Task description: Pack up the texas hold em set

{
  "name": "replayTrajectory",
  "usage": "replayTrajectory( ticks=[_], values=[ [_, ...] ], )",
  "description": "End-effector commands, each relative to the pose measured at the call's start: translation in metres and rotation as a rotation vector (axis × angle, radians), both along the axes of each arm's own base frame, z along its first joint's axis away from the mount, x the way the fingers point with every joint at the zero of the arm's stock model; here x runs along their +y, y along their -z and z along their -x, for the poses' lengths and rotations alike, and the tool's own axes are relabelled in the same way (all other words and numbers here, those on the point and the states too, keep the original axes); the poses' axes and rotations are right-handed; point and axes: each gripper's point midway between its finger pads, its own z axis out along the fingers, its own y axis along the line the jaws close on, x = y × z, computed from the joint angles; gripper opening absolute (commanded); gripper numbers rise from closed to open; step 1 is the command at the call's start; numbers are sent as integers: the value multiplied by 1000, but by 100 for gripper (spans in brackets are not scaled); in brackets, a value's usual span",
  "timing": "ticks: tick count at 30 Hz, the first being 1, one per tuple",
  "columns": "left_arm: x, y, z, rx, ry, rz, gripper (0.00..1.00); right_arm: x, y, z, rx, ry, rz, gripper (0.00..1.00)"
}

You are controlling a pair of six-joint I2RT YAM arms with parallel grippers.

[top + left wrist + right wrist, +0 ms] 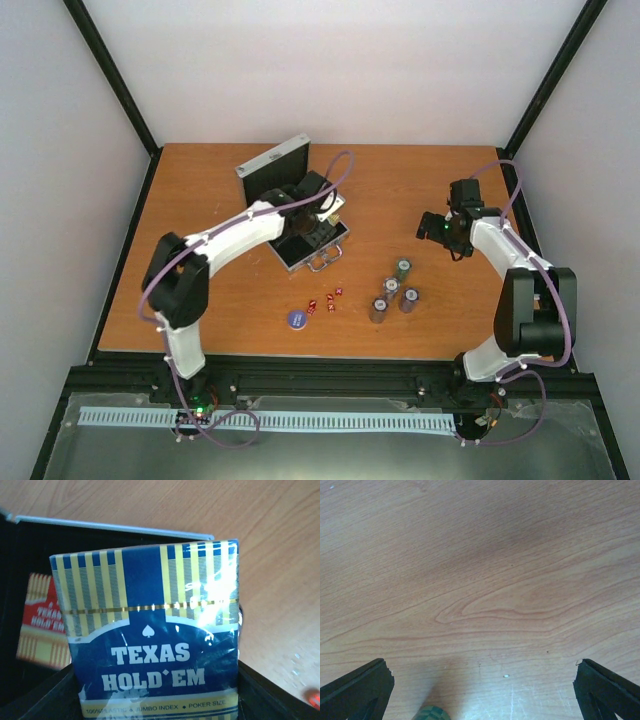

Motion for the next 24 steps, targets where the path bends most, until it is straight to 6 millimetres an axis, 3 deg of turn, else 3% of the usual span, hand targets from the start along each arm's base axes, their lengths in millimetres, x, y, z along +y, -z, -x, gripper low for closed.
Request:
replayTrajectory(
  ticks=[1, 7, 12, 16, 24],
  values=[
    [-19, 1, -51, -74, 127, 26, 63, -8, -2, -9, -5, 4, 42, 100],
    [-2, 28, -90, -74, 91, -26, 69, -6, 4, -7, -1, 3, 26, 100],
    [8, 34, -105, -75, 93, -42, 69, -3, 14, -3, 16, 3, 5, 100],
    [11, 47, -100, -33, 111, -74, 68, -2, 17, -3, 25, 2, 3, 100],
    [23, 61, -73, 33, 114, -80, 68, 0, 23, 3, 38, 7, -12, 100]
  ],
)
